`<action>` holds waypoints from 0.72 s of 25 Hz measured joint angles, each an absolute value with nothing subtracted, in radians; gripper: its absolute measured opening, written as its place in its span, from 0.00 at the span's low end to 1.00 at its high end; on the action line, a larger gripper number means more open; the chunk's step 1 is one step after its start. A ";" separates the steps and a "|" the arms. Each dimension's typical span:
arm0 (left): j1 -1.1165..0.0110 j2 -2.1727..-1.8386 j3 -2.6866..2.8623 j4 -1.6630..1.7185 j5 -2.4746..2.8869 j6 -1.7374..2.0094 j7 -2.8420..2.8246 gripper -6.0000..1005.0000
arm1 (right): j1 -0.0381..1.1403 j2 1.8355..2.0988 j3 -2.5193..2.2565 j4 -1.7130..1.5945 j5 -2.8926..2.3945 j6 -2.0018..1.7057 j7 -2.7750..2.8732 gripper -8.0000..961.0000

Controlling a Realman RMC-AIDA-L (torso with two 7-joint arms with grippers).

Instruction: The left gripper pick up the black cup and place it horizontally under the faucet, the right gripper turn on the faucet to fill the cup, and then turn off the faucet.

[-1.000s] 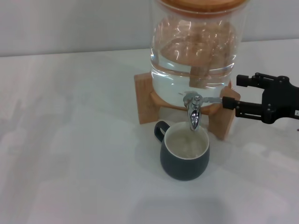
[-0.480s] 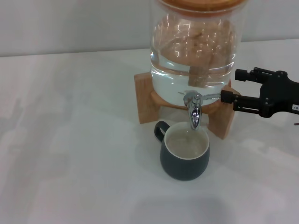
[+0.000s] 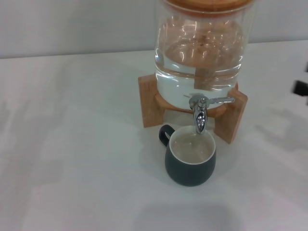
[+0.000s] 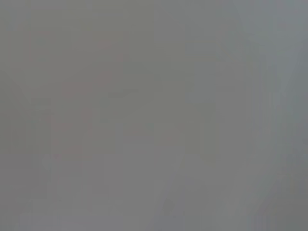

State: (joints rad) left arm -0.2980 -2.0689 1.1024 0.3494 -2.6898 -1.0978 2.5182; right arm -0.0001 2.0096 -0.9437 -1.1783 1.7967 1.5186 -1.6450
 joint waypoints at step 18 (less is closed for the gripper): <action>-0.318 -2.027 0.994 0.368 -2.692 -1.074 2.510 0.77 | 0.018 2.009 -0.532 -0.403 2.056 1.610 -2.296 0.80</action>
